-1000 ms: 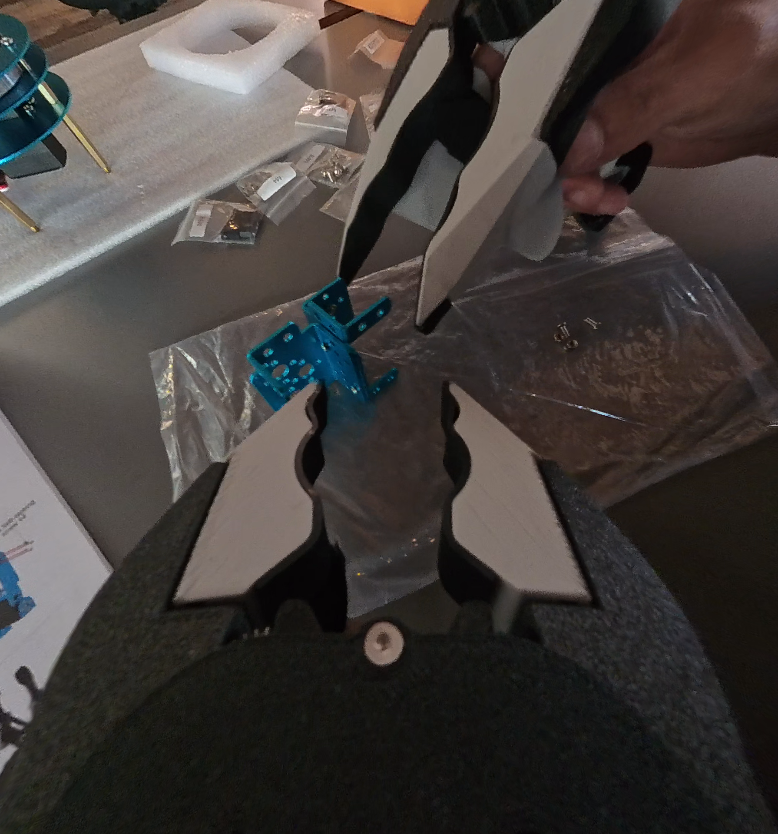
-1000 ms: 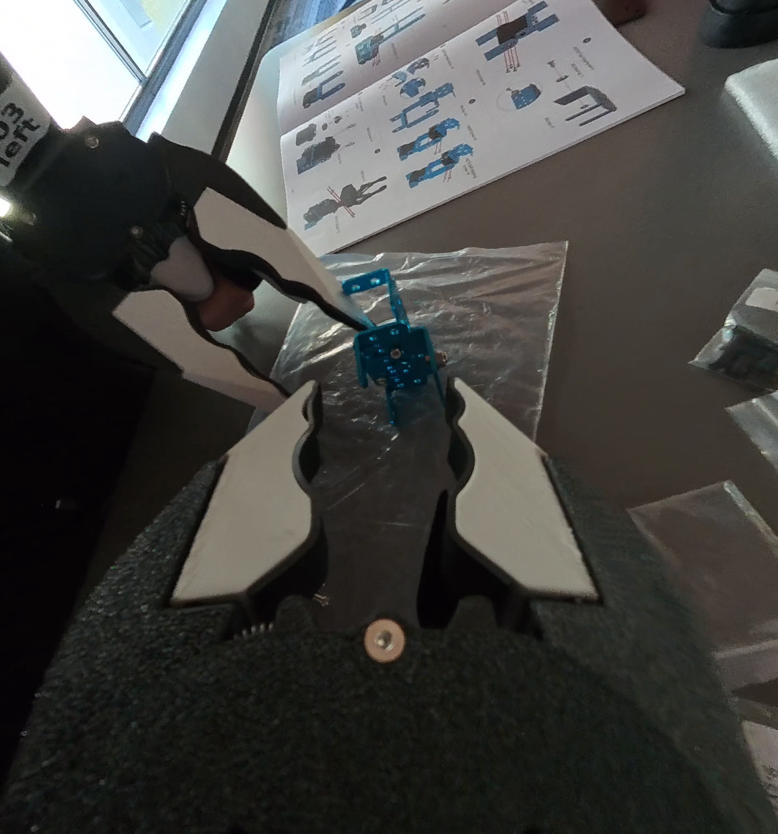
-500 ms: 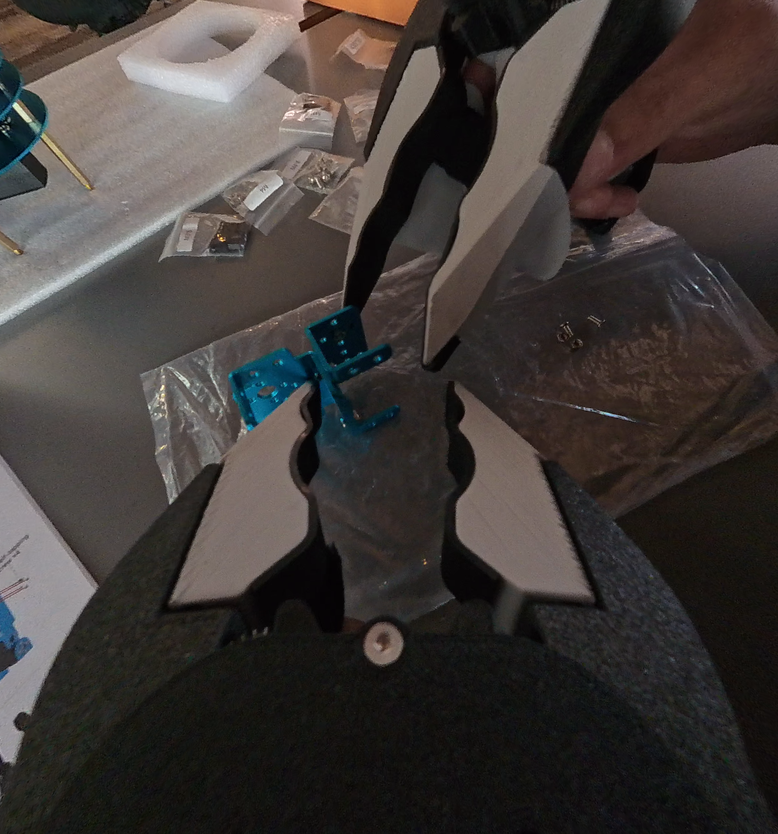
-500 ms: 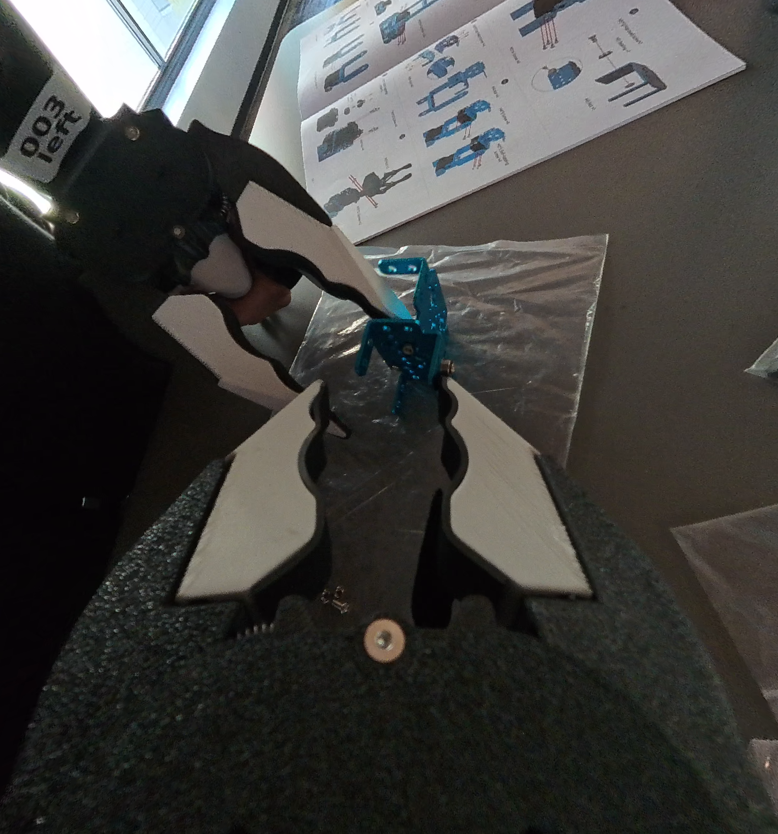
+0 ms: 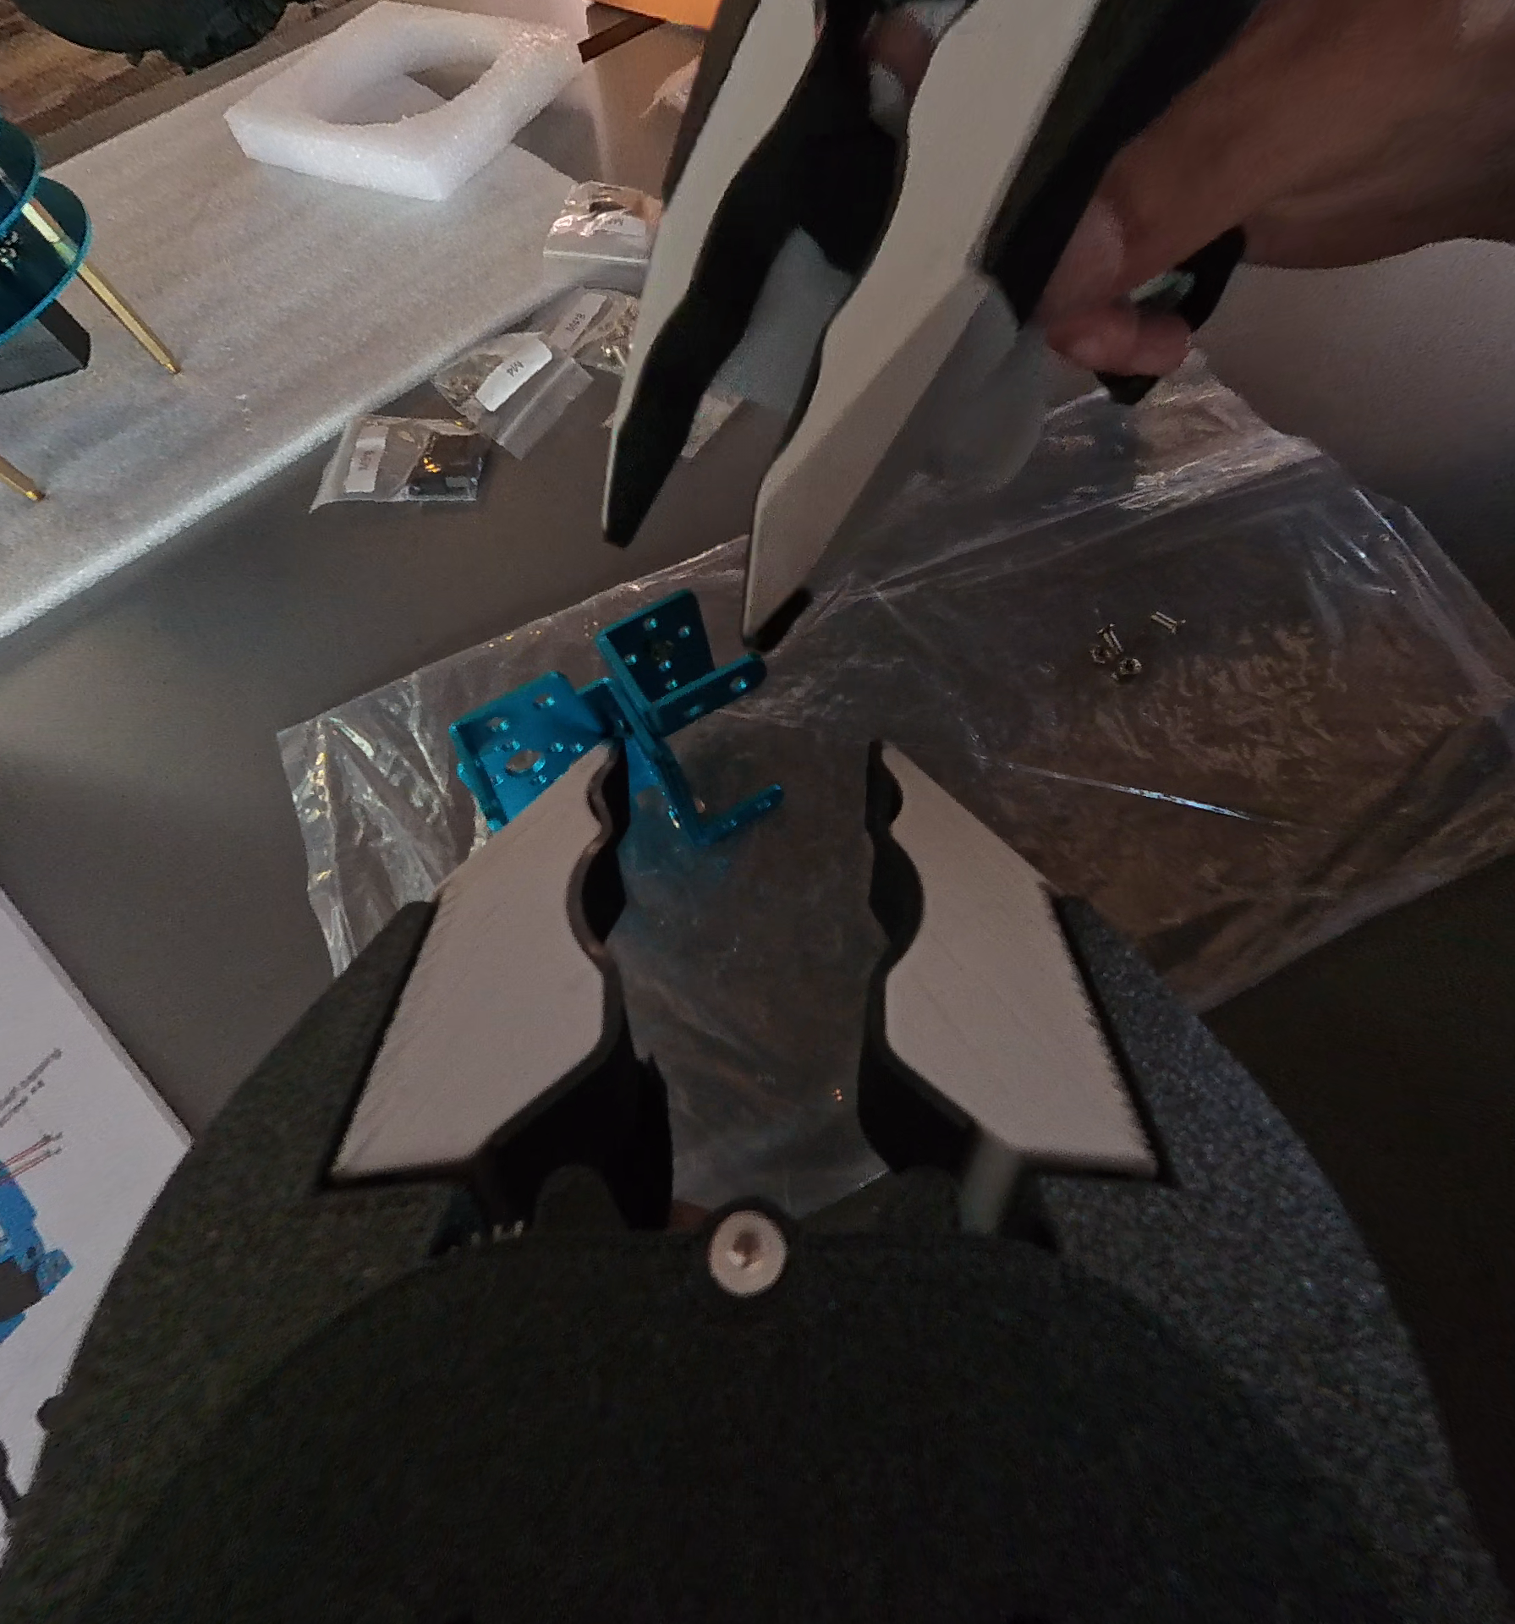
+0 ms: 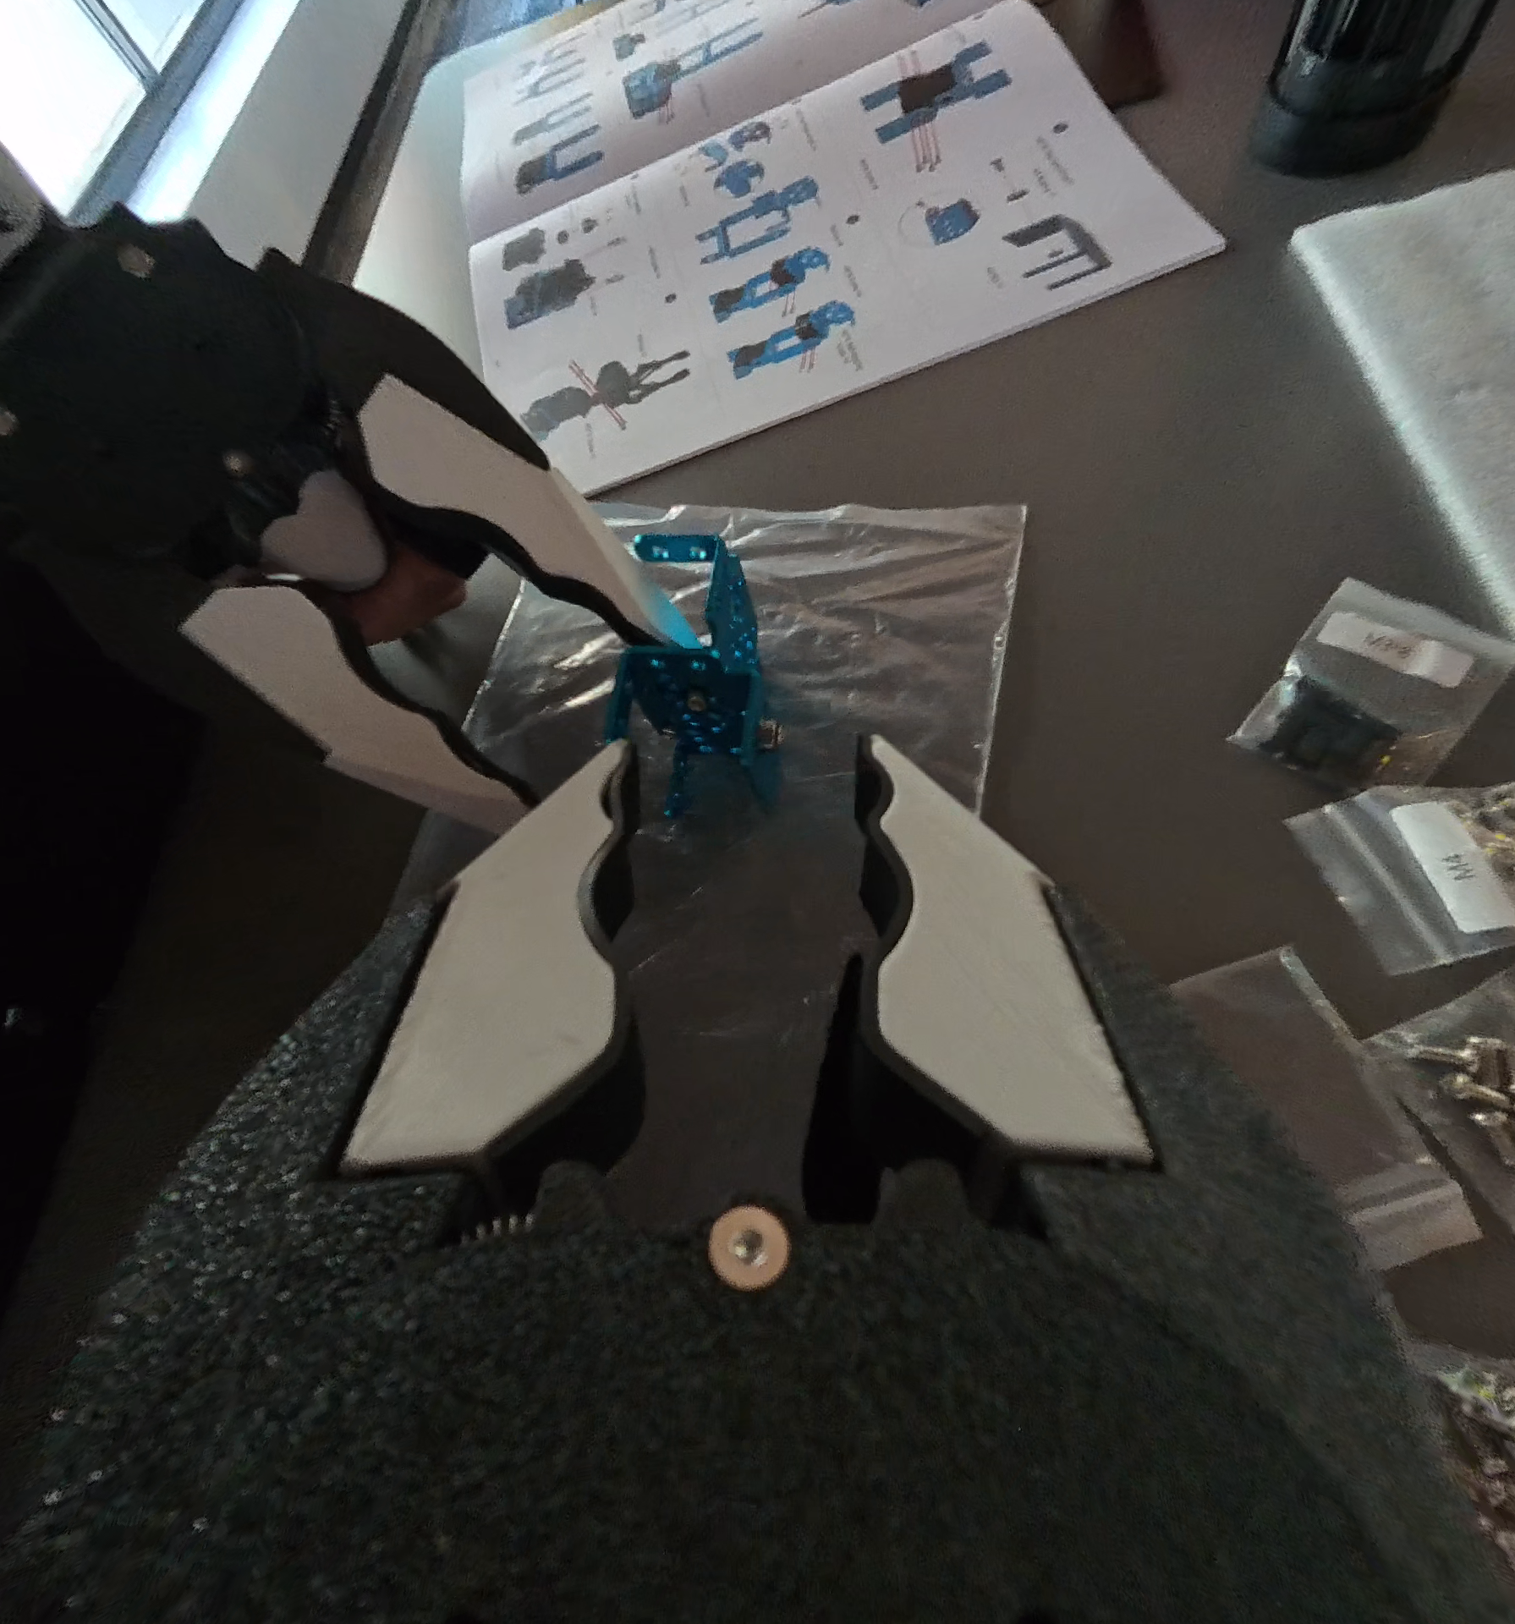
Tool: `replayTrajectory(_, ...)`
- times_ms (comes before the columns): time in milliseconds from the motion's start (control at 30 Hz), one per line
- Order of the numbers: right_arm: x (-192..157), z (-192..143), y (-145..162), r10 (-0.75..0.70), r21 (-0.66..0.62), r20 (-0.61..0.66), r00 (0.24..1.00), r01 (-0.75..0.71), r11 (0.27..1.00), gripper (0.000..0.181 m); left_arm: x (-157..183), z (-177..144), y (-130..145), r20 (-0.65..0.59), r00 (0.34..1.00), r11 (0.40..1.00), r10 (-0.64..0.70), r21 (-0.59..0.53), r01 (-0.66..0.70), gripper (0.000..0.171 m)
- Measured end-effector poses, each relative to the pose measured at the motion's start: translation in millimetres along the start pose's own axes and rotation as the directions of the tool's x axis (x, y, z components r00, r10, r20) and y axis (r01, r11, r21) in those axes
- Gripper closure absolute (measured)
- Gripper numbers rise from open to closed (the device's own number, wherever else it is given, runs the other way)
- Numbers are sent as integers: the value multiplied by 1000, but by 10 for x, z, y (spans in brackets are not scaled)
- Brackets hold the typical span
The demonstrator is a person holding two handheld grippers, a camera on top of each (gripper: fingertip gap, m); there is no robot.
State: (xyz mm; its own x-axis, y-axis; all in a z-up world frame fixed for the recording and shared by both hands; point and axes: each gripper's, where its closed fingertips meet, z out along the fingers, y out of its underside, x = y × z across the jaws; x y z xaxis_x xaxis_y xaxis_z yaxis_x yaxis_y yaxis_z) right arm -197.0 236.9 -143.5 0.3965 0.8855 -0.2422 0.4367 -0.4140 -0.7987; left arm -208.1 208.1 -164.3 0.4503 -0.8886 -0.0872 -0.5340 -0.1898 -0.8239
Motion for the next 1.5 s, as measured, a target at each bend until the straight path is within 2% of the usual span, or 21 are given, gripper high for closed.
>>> replayTrajectory(100, -24, 126, 44, -18, -58, 17, 1000, 19, 998, 133, -5, 14, -4, 5, 1000, 1000, 9, -1, -9, 117)
replayTrajectory(267, -45, 175, 26, -22, -66, 16, 1000, 23, 998, 142, 3, 32, 2, 6, 1000, 1000, 20, -9, -20, 118)
replayTrajectory(467, -45, 157, -10, 92, -64, 6, 996, -92, 994, 142, 19, 40, 13, 1, 1000, 999, 30, -16, -30, 122)
replayTrajectory(700, 8, 114, 7, 245, -61, -75, 967, -249, 966, 143, -50, 33, 16, 22, 999, 1000, 24, -13, -23, 120)
replayTrajectory(867, -60, 157, 86, 315, -83, -59, 947, -319, 944, 154, -58, 40, 51, -2, 998, 998, 56, -28, -56, 122)
replayTrajectory(933, -48, 183, 116, 313, -93, -71, 947, -319, 943, 160, -48, 47, 53, -13, 997, 997, 77, -30, -78, 125)
replayTrajectory(1133, -70, 189, 39, 326, -89, -39, 944, -329, 940, 162, -35, 26, 71, -38, 991, 991, 129, -27, -130, 129)
replayTrajectory(1500, -119, 252, -43, 268, -160, -44, 962, -272, 949, 160, -113, -51, 119, -33, 997, 997, 70, -27, -71, 144)
